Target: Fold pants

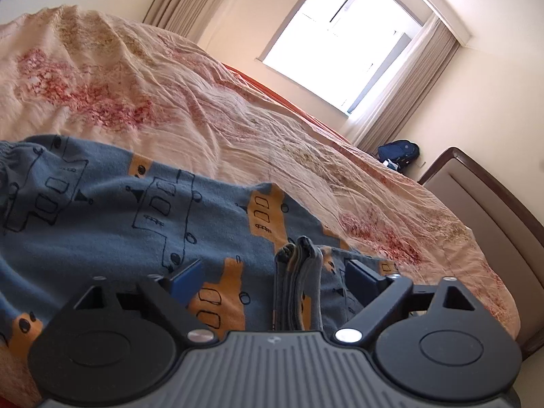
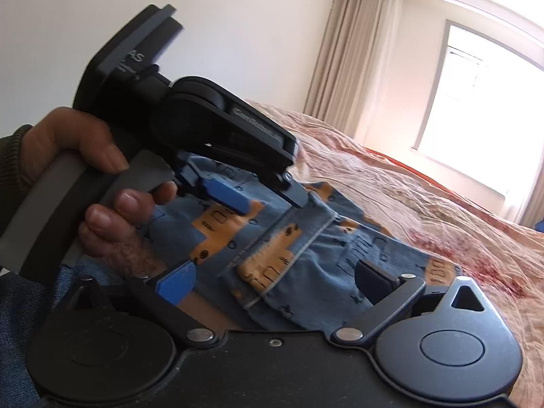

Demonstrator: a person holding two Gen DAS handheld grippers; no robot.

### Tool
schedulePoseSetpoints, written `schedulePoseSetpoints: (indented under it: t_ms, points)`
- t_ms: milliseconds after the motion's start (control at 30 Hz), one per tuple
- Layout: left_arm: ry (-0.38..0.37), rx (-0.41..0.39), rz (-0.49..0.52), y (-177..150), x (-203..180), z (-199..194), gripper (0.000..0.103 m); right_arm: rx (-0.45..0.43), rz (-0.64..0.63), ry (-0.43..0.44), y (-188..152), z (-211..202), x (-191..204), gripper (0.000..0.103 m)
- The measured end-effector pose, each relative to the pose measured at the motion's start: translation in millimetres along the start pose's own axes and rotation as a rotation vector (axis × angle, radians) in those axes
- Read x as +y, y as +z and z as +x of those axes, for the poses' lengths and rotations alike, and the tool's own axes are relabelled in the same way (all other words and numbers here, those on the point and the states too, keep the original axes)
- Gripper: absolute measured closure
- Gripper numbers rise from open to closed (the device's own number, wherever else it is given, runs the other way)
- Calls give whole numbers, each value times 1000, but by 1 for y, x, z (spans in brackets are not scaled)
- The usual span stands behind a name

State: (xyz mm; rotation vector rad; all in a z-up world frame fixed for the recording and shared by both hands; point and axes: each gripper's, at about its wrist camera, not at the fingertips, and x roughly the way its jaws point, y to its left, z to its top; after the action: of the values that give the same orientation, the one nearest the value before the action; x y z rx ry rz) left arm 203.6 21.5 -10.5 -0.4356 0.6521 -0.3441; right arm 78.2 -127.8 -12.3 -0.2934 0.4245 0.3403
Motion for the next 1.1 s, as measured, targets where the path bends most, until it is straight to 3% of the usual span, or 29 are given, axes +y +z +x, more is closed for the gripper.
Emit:
schedulePoseSetpoints:
  t_ms: [133,300,400,533,667,733,867,1100]
  points:
    - [120,-61,93,1,-20,3,1,-12,73,-104,-12,-8,-24,1]
    - [218,-58,138,-7,-34,34,1,-9,151,-295,-26,3,-74,1]
    - [268,-91,181,-21,-34,46,1,-7,199,-331,-26,18,-105,1]
    - [293,-139,232,-33,-36,48,1,20,239,-340,-22,49,-144,1]
    - [298,-156,262,-38,-37,49,1,80,256,-455,-26,90,-177,1]
    - [298,-170,272,-41,-37,48,1,96,330,-474,-35,92,-189,1]
    - [259,-190,242,-43,-34,43,1,67,457,-451,-53,57,-180,1]
    - [278,-174,273,-55,-39,27,1,97,338,-472,-70,16,-130,0]
